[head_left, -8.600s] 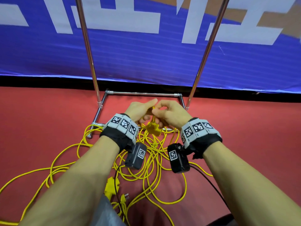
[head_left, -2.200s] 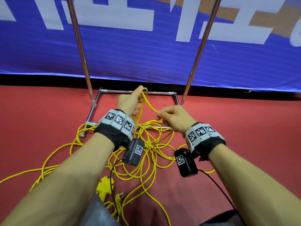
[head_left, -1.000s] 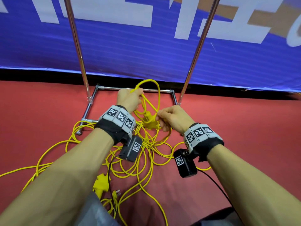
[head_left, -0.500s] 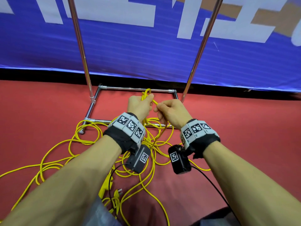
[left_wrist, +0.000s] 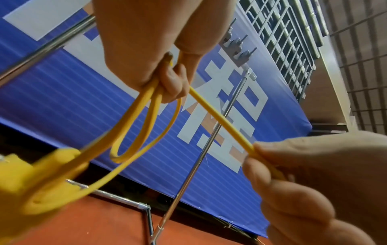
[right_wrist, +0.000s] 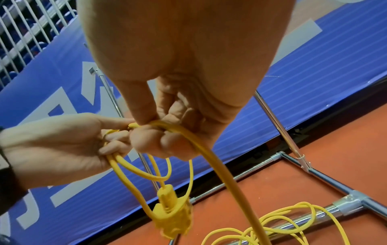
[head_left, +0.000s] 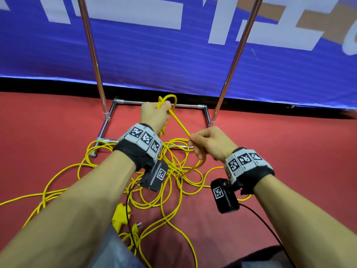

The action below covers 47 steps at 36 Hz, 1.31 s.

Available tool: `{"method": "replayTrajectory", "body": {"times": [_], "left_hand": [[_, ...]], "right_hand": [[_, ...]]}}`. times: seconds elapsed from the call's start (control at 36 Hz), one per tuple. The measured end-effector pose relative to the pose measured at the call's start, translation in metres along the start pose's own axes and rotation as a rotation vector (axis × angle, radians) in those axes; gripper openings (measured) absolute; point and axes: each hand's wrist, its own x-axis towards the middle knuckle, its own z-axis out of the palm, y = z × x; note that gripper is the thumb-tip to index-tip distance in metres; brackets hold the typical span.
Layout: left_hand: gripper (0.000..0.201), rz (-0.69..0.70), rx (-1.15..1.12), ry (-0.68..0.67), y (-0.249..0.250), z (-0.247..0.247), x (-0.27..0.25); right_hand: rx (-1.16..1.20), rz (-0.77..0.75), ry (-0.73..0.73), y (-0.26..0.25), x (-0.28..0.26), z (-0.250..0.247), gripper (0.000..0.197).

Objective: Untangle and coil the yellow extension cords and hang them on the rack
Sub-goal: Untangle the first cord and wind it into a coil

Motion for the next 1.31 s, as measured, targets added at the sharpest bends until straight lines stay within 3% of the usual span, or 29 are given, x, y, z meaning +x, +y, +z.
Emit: {"method": "replayTrajectory", "body": {"times": [0.22,0.33,0.5,0.72,0.89,1.08,1.31], "left_hand": [[0.036,-0.018,-0.061,-0.024,-0.002,0.01,-0.013],[0.039,-0.029,0.016,-0.046,-0.008,0.016,-0.02],[0.037,-0.021,0.043,-0.038,-0.006,0.013,-0.019],[0.036,-0.022,-0.06,0.01,0.013,0.001,0.001],[0.026,-0.029,-0.046,-0.039,0.01,0.007,-0.007],[0.03,-0.07,-0.07,-0.093,0.007,0.017,-0.024],[0.034,-0.152,-0.074,-0.191,0.008,0.008,-0.023]], "right_hand": [[0.045,-0.041,0.163,-0.013,0.019,0.016,0.032],[0.032,-0.043,0.187,-0.019,0.027,0.024,0.032],[0.042,-0.035,0.154,-0.017,0.022,0.021,0.03],[0.164,0.049,-0.051,-0.004,-0.002,0.002,0.033],[0.128,0.012,-0.024,-0.006,-0.005,0.004,0.031],[0.127,-0.003,0.107,-0.016,0.006,0.012,0.032],[0.062,-0.036,0.121,-0.021,0.012,0.018,0.033]]}}
